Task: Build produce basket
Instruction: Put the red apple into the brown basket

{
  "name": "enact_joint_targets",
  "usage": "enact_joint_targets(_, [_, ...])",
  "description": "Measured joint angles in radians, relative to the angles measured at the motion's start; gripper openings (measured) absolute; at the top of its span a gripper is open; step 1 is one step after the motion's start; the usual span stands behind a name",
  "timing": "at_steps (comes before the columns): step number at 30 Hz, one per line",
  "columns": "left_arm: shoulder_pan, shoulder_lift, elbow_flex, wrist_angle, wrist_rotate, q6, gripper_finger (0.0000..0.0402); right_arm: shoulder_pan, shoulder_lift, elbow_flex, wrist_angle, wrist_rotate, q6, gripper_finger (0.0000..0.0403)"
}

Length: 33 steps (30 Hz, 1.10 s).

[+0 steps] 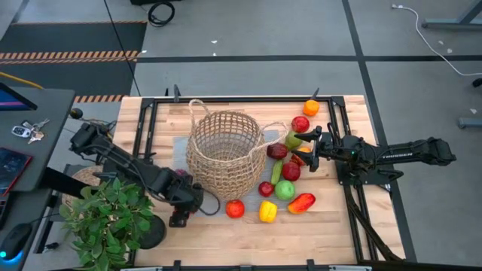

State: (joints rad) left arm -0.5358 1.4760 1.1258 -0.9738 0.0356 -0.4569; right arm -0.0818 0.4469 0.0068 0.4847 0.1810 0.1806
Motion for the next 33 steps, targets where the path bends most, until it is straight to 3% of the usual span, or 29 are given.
enact_joint_targets(12, [-0.125,0.031,0.006,-0.037,-0.175,0.291,0.0194,0.000,0.000,0.000,0.000,0.000,0.000,0.0348])
enact_joint_targets(33, [-0.129,0.030,-0.091,-0.021,-0.193,0.494,0.0122,0.000,0.000,0.000,0.000,0.000,0.000,0.0348])
